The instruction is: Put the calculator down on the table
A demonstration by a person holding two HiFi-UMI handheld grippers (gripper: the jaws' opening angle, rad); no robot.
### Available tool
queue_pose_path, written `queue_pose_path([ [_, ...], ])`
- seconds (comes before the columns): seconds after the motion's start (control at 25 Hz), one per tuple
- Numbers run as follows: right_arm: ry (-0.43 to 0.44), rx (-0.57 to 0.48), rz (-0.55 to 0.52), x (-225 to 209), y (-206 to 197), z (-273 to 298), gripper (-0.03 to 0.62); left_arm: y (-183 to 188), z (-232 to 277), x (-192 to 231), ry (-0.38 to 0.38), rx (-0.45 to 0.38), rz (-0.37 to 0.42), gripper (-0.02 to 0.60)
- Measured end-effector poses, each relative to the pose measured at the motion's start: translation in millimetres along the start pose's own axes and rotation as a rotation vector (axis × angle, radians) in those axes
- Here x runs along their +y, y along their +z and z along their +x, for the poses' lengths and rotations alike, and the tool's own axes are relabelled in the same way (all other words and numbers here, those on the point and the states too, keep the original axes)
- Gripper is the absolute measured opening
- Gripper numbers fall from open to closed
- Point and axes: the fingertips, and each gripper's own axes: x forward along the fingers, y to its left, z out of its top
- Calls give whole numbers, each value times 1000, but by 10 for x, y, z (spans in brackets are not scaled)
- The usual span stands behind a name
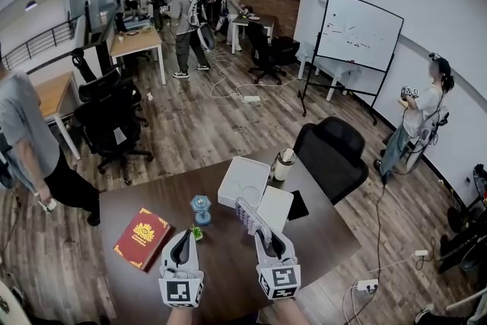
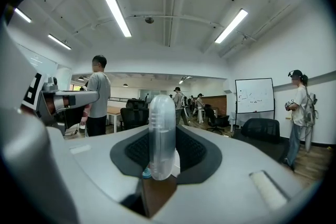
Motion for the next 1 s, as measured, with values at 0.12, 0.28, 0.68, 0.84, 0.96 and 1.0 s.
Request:
queue_pose_path([
  [0.12, 17, 2, 53, -20, -12, 14, 115, 9, -4, -9, 5, -1, 2, -5],
  [0.28, 53, -10, 220, 9, -35, 39, 115, 46, -36, 30, 17, -4, -15, -5],
  [0.68, 151, -74, 1174, -38, -289, 147, 115, 59, -113, 123, 42, 1, -18, -5],
  [0.84, 146, -108, 1510, -55, -525, 142, 115, 89, -121, 143, 56, -3, -19, -5],
  [0.96, 123, -95, 1632, 2, -701, 150, 115, 88, -130, 159, 55, -4, -27, -5],
  [1.0, 120, -89, 1637, 16, -722, 143, 115, 91, -137, 152, 53, -4, -27, -5],
])
